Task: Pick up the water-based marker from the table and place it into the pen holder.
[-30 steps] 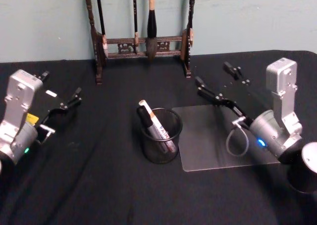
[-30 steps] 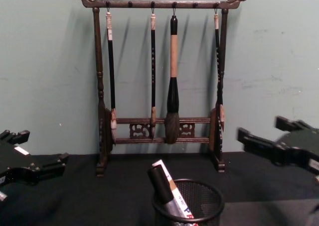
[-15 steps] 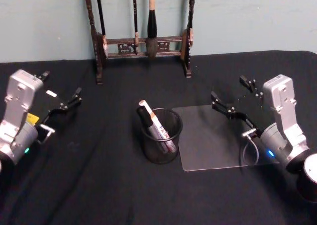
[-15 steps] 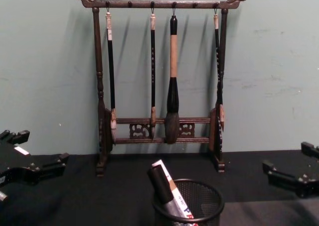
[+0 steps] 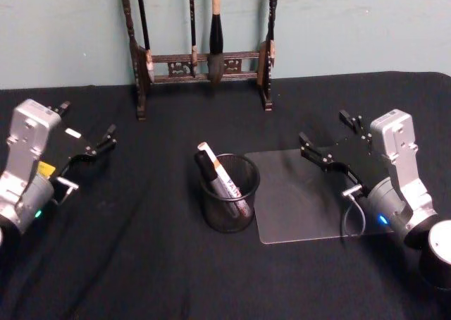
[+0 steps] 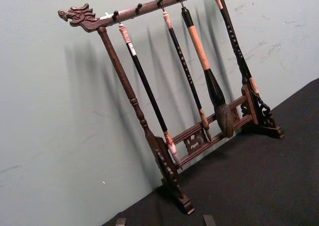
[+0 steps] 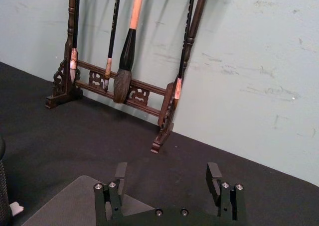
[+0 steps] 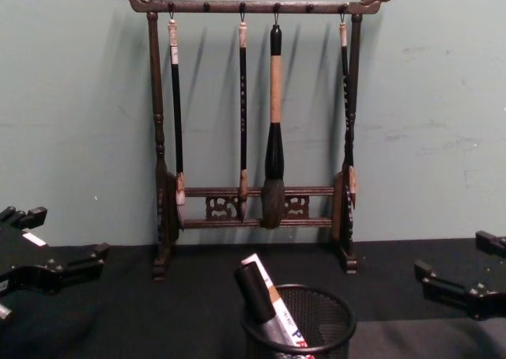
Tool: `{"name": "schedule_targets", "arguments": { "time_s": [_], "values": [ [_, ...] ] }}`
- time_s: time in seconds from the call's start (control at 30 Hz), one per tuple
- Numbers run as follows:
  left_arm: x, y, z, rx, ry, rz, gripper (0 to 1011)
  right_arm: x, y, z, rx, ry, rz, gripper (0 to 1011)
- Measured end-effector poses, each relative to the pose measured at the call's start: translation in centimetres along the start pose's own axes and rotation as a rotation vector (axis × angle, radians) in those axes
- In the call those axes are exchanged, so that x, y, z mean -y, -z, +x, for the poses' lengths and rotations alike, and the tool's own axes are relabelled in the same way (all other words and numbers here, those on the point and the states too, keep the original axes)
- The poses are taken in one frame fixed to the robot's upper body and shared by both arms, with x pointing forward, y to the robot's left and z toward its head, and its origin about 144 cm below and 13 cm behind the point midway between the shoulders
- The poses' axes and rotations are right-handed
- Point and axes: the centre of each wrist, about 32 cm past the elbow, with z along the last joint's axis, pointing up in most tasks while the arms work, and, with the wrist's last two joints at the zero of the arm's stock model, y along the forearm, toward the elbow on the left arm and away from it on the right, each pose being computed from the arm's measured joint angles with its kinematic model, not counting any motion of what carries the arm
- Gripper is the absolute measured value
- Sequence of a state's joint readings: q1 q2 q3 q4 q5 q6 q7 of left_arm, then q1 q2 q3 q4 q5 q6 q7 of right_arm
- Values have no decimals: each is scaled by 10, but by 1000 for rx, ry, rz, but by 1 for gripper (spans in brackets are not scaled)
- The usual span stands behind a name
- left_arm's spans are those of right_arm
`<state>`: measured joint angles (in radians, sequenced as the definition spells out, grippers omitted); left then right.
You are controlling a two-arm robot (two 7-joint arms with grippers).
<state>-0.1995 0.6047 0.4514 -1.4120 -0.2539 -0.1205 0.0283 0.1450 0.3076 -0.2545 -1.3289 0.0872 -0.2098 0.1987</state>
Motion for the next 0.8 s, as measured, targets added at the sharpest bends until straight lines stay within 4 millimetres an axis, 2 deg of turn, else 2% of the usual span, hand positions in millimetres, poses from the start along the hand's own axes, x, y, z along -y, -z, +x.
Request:
{"name": "schedule_targets", "arguments": {
  "time_s": [0.8],
  "values": [
    [0, 0, 0, 0, 0, 0, 1001, 0, -1, 0, -3, -5, 2, 1000]
  ]
}}
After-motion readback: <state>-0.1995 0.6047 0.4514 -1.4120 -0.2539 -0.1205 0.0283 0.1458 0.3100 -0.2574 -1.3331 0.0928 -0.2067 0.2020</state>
